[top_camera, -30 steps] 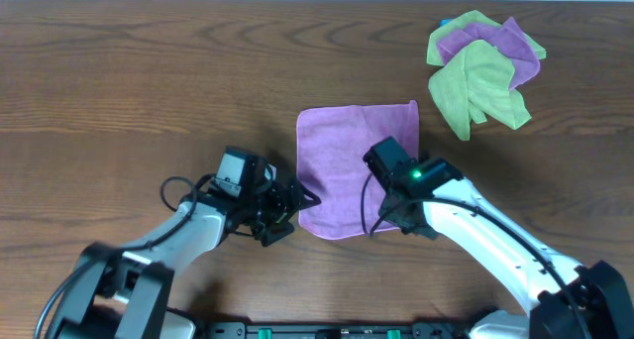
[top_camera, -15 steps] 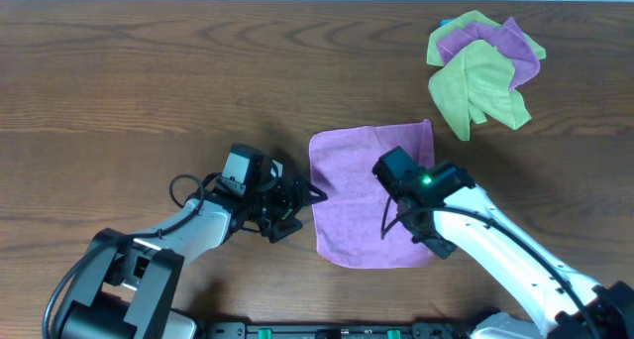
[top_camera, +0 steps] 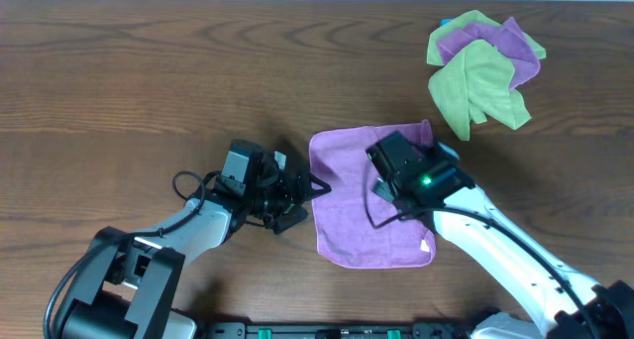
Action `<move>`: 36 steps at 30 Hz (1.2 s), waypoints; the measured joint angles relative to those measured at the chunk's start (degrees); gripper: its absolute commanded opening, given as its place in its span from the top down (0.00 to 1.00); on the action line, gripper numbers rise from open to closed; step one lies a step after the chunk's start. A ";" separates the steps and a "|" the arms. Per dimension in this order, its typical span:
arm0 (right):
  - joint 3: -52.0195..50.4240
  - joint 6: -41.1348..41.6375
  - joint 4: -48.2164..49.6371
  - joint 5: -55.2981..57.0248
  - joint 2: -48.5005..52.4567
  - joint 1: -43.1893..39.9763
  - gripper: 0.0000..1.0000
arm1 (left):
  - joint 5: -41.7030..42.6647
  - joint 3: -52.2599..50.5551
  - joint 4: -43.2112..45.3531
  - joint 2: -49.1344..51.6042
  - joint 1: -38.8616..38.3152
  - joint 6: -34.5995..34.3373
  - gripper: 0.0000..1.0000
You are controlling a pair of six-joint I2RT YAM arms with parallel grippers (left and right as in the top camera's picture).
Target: Fold the cloth
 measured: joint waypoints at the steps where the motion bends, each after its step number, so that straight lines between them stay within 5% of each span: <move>1: 0.02 -4.79 4.28 -0.96 0.00 -0.07 0.23 | 0.20 -0.02 0.61 0.00 0.11 0.15 0.04; 6: 0.07 -18.69 14.78 -7.30 2.47 -2.56 0.26 | 2.49 -0.02 1.49 0.02 2.47 1.79 0.00; 7: 0.09 -20.48 16.61 -8.94 3.91 -3.45 0.27 | 3.08 -0.02 1.92 0.04 3.30 2.32 0.06; 14: 0.04 -25.88 27.02 -19.50 13.62 -5.90 0.28 | 5.75 0.87 2.49 0.26 10.12 6.80 0.09; 23: 2.84 -26.91 23.23 -23.76 12.20 -6.08 0.30 | -0.26 10.75 2.40 1.86 10.10 12.92 0.07; 36: 5.33 -27.56 20.96 -24.63 -4.42 -9.20 0.30 | -2.49 21.79 2.03 17.90 8.39 18.29 0.07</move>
